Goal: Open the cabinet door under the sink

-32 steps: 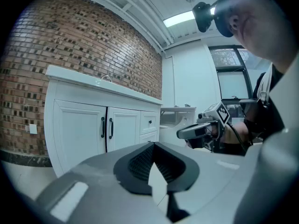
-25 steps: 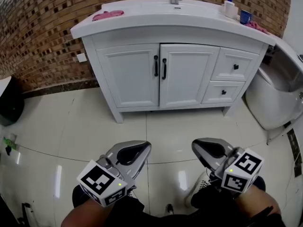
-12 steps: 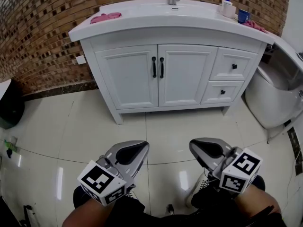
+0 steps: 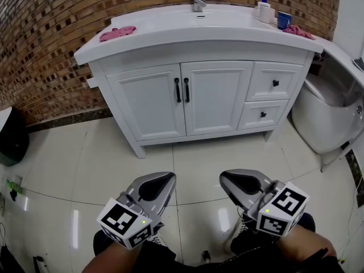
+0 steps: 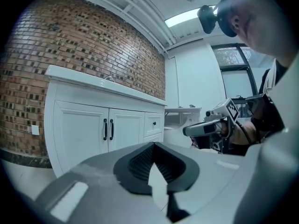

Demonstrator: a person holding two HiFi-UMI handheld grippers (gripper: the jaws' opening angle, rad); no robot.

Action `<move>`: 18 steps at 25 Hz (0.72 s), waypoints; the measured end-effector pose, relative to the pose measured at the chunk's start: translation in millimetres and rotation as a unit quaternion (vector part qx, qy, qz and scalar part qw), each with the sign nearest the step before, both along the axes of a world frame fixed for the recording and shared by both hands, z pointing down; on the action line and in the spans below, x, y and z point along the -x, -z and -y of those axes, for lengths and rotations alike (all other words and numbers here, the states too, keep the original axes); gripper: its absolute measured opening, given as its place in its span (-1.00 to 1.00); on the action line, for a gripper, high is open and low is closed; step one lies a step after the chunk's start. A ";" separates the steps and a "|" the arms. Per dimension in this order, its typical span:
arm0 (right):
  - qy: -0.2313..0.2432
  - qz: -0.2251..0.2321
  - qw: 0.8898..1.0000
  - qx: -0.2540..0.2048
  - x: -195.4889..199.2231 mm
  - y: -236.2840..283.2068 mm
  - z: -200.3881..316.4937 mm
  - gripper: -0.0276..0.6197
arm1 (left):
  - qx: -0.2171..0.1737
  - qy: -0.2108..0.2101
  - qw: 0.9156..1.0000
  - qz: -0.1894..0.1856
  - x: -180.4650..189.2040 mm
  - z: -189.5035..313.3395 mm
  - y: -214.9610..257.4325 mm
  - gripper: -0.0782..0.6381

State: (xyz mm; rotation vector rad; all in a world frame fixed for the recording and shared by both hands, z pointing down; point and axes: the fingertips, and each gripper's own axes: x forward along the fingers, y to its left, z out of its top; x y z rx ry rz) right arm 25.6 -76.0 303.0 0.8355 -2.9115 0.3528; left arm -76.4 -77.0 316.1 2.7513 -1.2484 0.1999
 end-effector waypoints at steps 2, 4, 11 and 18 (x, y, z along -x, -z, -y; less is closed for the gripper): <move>-0.001 0.001 1.000 0.000 -0.4 1.6 3.1 -0.88 | 0.001 0.000 1.000 -0.001 -1.3 4.6 0.2 -0.77; -0.001 0.003 1.000 0.001 -0.5 3.2 6.8 -0.88 | 0.002 0.000 1.000 -0.002 -2.3 9.6 0.6 -0.77; 0.003 0.010 1.000 -0.006 4.3 8.7 19.9 -0.88 | -0.010 0.014 1.000 -0.005 0.9 39.6 4.0 -0.76; -0.001 0.018 1.000 -0.022 3.7 17.3 35.4 -0.88 | -0.038 0.043 0.998 0.013 15.3 101.2 25.6 -0.59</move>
